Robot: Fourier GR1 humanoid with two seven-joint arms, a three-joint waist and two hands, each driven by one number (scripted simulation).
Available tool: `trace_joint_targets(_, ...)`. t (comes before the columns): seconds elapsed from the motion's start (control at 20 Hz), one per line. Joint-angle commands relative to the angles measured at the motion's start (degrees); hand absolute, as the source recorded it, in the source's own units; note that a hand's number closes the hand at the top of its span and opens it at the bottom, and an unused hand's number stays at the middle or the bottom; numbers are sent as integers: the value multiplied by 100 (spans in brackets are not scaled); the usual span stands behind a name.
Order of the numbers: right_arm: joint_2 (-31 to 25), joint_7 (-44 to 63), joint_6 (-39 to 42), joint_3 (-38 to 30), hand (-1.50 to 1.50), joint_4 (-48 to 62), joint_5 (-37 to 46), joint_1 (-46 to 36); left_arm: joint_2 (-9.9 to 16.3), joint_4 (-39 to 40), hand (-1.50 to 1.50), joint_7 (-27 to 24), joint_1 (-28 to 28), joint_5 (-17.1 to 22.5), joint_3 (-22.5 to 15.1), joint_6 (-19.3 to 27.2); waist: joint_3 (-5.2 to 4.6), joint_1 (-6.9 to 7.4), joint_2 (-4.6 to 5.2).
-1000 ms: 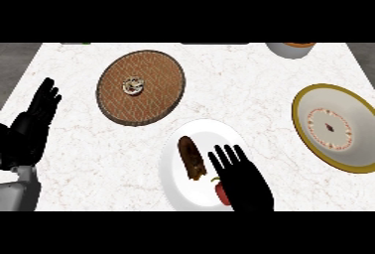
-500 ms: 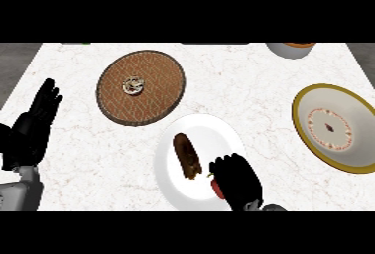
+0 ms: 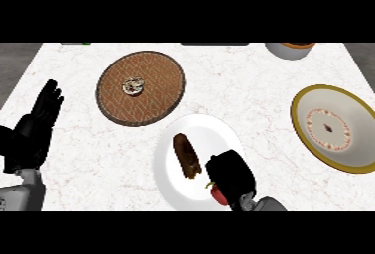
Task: Pick the bell pepper from the plate and place it in the bowl
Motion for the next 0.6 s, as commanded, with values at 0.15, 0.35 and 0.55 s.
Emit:
trace_joint_targets(0.15, 152, 71, -657, -163, 150, -162, 459, -43, -124, -258, 0, 317, -49, -18, -22, 23, 32, 8, 34)
trace_joint_targets(0.35, 645, 1607, -955, -2215, 150, 570, -3, -376, -34, -3, 0, -65, 29, -92, 12, -10, 40, -27, 84)
trace_joint_targets(0.55, 717, 3006, -1321, -3150, 150, 1035, -290, -1159, -175, 162, 0, -120, -149, -113, -103, 13, 35, 97, 141)
